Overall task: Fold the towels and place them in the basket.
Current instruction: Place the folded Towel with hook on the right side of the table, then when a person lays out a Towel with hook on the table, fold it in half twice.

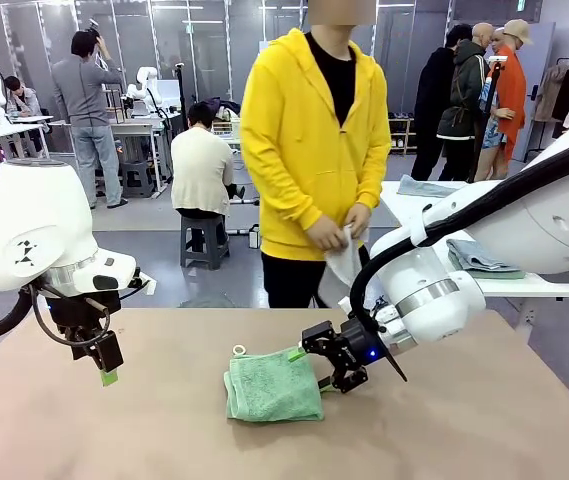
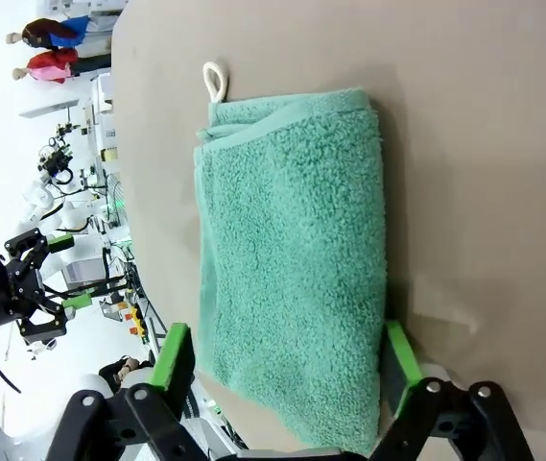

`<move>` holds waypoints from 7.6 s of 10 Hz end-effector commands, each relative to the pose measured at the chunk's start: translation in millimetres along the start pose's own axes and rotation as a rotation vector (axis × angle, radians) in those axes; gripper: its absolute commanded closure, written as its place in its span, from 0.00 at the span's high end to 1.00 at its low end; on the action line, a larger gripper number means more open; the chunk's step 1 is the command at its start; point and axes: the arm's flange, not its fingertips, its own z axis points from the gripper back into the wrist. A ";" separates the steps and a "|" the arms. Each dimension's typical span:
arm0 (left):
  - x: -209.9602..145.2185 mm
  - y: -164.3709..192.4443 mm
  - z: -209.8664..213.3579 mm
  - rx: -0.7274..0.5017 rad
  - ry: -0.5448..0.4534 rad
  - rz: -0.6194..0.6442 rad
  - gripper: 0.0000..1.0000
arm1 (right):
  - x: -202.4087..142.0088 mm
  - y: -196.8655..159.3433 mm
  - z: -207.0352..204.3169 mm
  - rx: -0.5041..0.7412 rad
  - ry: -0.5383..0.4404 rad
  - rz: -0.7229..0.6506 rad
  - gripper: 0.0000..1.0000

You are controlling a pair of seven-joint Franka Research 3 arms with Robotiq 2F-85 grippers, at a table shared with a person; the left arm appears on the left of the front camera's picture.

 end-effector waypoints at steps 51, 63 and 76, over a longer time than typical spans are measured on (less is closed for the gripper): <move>2.4 2.5 0.8 0.006 0.000 -0.009 1.00 | 37.1 -131.2 354.0 -0.315 -0.210 0.213 1.00; 13.9 -14.4 61.7 0.239 -0.036 -0.235 1.00 | 31.5 -62.3 369.6 -0.402 -0.204 0.592 1.00; -46.9 -38.8 154.6 0.003 -0.323 -0.504 1.00 | -59.9 121.5 356.4 -0.500 0.180 1.536 1.00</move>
